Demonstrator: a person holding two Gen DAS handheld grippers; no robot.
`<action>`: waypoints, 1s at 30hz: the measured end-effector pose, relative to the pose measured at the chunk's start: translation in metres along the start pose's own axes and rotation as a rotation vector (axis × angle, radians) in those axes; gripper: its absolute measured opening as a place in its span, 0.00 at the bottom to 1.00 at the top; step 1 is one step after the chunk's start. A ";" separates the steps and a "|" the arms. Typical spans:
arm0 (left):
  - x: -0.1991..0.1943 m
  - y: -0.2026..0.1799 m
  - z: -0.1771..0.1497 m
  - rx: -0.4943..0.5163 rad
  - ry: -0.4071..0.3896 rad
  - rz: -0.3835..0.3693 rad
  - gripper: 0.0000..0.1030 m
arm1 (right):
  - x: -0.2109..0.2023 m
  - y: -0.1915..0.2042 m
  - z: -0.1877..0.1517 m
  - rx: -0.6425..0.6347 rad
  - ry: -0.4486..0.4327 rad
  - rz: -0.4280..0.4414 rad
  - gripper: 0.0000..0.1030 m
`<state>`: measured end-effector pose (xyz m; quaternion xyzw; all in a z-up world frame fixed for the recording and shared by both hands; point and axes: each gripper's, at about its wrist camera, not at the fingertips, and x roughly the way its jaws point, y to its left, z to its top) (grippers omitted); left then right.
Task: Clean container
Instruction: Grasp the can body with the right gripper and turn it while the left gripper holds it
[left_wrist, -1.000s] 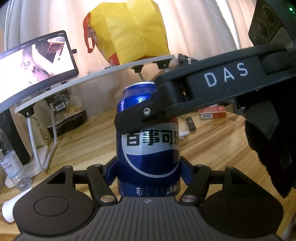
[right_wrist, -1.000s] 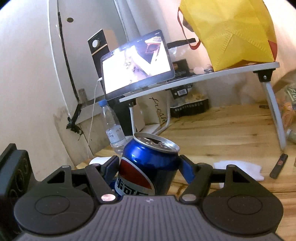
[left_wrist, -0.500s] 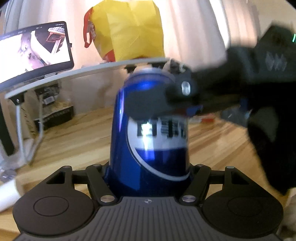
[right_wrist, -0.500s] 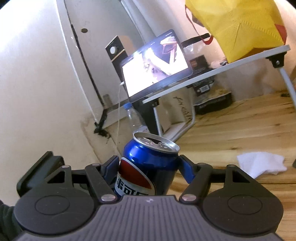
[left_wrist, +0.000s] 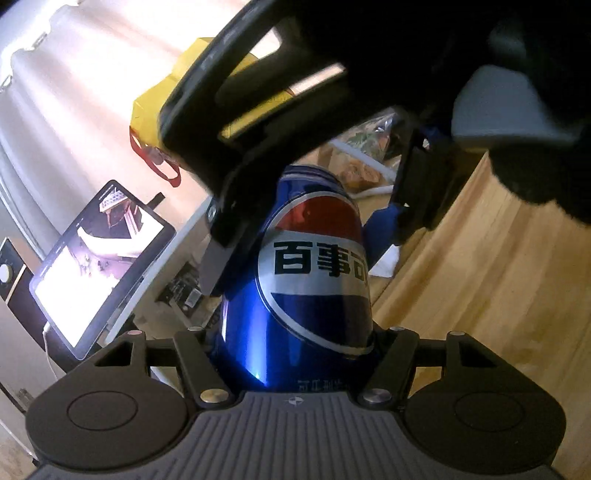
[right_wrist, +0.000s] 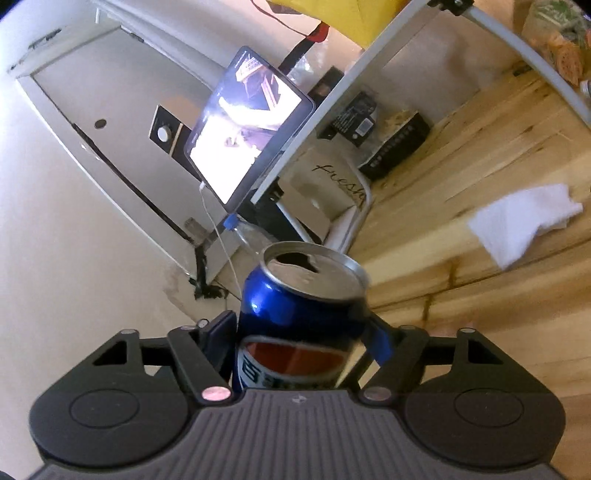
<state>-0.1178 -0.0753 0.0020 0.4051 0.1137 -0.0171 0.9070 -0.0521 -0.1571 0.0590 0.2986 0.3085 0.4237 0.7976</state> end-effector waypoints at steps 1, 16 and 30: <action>0.000 0.007 0.000 -0.058 0.004 -0.037 0.66 | 0.000 -0.001 0.000 -0.002 -0.008 0.003 0.70; -0.020 0.099 -0.028 -0.760 -0.180 -0.546 0.67 | -0.012 -0.050 0.011 0.245 0.020 0.303 0.70; -0.040 0.036 -0.009 -0.183 -0.198 -0.152 0.66 | -0.009 -0.050 0.001 0.268 0.009 0.233 0.72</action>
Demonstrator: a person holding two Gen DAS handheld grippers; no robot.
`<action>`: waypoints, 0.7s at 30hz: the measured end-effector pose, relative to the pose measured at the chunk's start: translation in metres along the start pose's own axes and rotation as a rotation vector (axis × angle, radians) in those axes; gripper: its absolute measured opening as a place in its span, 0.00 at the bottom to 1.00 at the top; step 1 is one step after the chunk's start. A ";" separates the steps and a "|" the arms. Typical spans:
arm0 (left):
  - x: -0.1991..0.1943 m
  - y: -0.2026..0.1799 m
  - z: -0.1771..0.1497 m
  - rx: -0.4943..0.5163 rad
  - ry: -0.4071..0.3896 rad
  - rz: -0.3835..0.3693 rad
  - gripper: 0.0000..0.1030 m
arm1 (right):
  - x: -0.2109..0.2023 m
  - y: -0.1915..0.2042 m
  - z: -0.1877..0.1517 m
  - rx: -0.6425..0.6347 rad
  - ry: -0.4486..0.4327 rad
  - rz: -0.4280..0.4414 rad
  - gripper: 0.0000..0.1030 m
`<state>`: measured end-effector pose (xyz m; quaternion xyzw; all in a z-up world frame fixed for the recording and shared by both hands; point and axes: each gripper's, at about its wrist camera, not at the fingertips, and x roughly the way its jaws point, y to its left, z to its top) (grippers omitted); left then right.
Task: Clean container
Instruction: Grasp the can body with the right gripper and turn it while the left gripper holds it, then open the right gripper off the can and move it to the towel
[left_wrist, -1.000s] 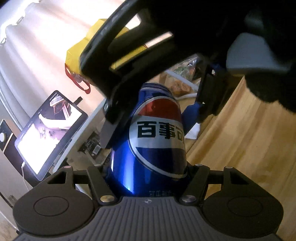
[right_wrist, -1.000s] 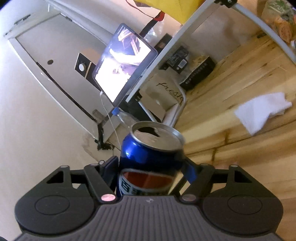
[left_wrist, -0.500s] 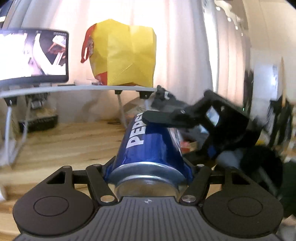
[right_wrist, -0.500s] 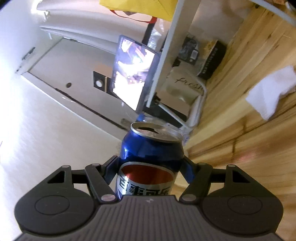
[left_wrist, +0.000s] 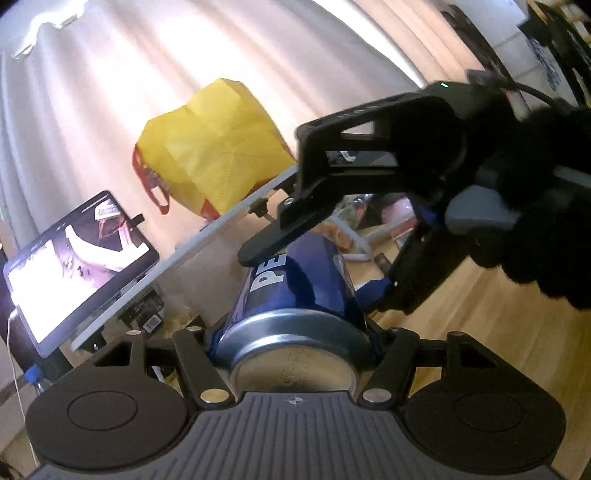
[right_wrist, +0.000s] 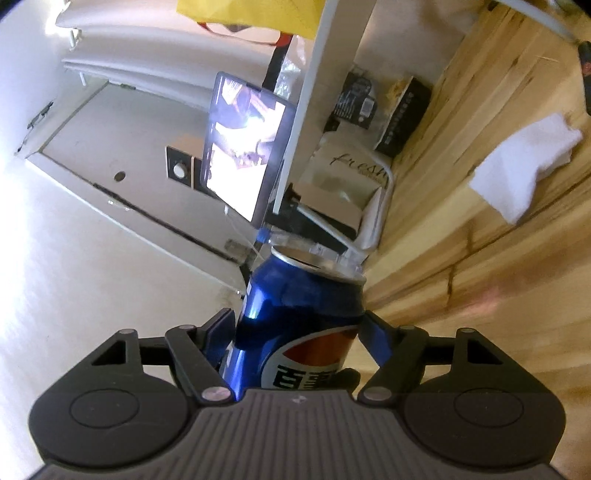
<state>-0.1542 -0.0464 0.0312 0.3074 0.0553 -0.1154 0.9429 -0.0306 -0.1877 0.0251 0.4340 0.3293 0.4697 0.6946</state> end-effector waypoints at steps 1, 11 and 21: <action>0.001 0.004 -0.001 -0.041 -0.005 -0.009 0.66 | -0.001 0.000 -0.001 -0.002 -0.004 0.014 0.71; 0.001 0.038 -0.009 -0.424 -0.111 -0.131 0.65 | -0.001 -0.011 -0.004 0.104 0.010 0.092 0.71; 0.034 0.066 -0.044 -0.551 0.057 -0.054 0.65 | 0.001 0.034 0.019 -0.541 -0.036 -0.719 0.66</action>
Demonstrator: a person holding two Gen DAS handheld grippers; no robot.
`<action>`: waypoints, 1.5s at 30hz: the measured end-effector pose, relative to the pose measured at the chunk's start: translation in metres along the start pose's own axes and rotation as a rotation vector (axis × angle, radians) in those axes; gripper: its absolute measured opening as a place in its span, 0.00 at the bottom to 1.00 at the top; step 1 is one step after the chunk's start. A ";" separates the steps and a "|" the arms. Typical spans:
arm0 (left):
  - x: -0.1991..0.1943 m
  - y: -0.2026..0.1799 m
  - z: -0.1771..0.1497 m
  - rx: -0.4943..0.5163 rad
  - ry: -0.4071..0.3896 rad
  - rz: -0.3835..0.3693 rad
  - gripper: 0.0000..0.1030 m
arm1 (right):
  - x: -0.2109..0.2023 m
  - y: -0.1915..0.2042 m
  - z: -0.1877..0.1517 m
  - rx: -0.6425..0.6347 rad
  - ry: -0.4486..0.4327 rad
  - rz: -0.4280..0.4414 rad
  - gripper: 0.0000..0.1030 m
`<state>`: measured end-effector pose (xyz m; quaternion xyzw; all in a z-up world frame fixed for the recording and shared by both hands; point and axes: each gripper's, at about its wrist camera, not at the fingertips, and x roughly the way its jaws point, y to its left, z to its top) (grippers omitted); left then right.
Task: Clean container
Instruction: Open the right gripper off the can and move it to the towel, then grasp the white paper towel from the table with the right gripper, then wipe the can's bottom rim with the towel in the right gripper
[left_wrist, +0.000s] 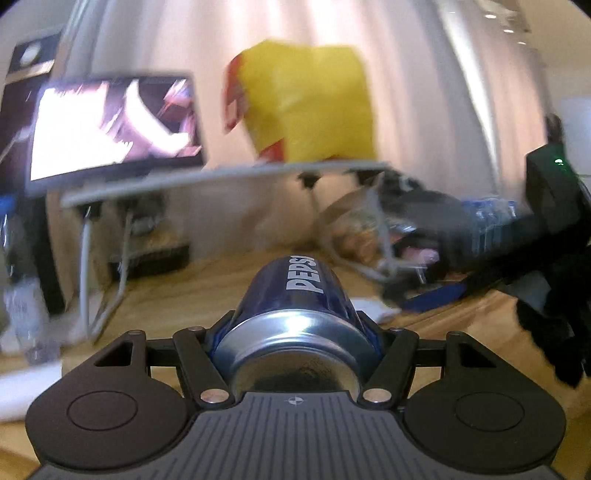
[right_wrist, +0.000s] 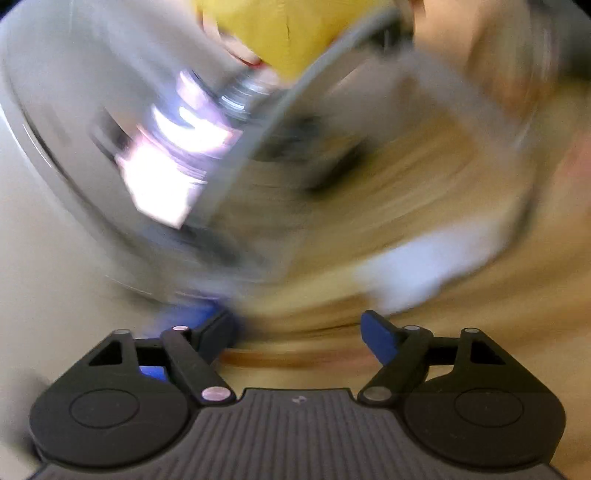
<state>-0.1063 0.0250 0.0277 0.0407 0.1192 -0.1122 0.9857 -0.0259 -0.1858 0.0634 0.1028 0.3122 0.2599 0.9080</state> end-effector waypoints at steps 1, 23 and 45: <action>0.005 0.005 -0.002 -0.020 0.019 0.005 0.65 | 0.003 0.007 0.003 -0.121 -0.006 -0.106 0.64; 0.023 0.006 -0.004 -0.006 0.072 0.024 0.65 | 0.123 0.007 0.028 -0.335 0.154 -0.270 0.13; 0.019 -0.050 -0.010 0.332 0.065 0.021 0.65 | 0.002 0.139 0.012 -0.825 0.131 0.135 0.12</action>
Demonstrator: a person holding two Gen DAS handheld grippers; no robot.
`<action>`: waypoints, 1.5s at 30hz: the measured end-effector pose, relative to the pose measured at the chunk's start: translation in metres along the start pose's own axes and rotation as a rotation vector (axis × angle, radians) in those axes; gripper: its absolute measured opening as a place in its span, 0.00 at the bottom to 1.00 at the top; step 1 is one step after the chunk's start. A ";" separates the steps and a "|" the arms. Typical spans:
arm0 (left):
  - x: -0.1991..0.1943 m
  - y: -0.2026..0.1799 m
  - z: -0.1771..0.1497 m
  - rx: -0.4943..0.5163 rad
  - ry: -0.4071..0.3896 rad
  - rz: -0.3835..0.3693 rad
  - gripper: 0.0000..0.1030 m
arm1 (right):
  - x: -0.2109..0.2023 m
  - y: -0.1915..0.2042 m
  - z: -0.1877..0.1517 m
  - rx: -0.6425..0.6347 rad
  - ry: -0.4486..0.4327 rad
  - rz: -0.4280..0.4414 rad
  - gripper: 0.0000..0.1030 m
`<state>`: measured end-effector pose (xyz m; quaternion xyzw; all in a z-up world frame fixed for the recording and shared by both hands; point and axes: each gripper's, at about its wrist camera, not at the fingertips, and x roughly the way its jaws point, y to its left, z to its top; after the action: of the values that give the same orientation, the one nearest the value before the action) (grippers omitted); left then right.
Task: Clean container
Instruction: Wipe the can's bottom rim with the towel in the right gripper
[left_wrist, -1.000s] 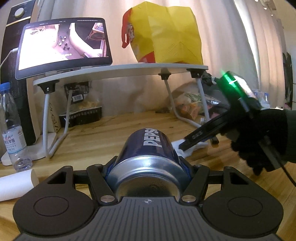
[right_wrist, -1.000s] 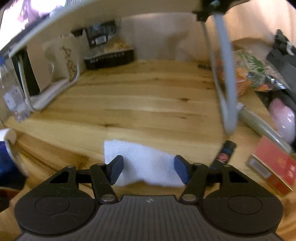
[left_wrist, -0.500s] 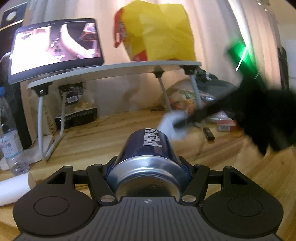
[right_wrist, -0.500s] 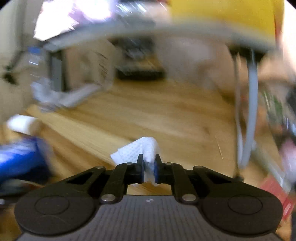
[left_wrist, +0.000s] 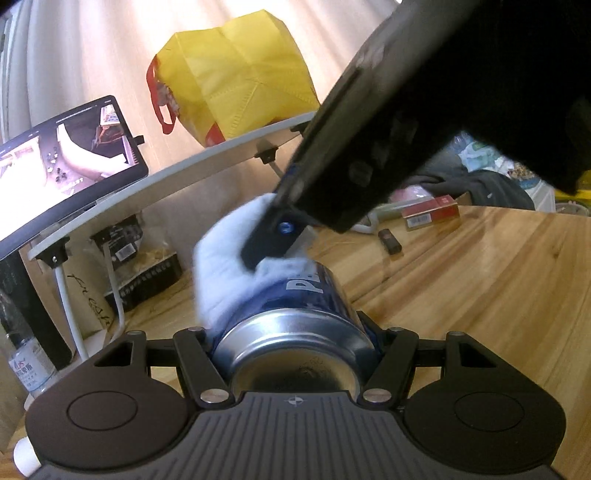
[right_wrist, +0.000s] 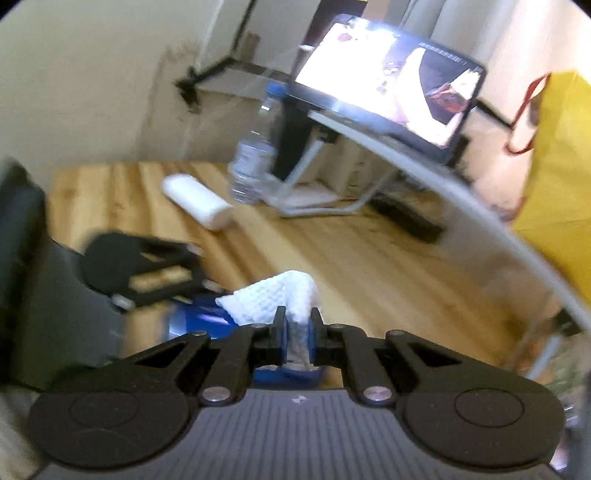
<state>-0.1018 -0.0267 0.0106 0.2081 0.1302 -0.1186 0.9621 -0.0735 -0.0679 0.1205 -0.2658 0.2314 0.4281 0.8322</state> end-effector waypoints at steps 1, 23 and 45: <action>-0.001 0.000 0.000 0.001 -0.001 0.001 0.65 | -0.005 0.002 0.000 0.022 -0.004 0.035 0.12; -0.002 -0.009 0.002 0.058 -0.004 0.004 0.65 | -0.005 -0.025 -0.004 0.150 0.051 0.127 0.13; -0.002 -0.021 0.002 0.133 -0.017 0.034 0.65 | -0.012 -0.014 -0.002 0.109 0.045 0.133 0.14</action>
<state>-0.1092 -0.0462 0.0050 0.2726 0.1105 -0.1124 0.9491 -0.0683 -0.0835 0.1303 -0.2136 0.2899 0.4632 0.8098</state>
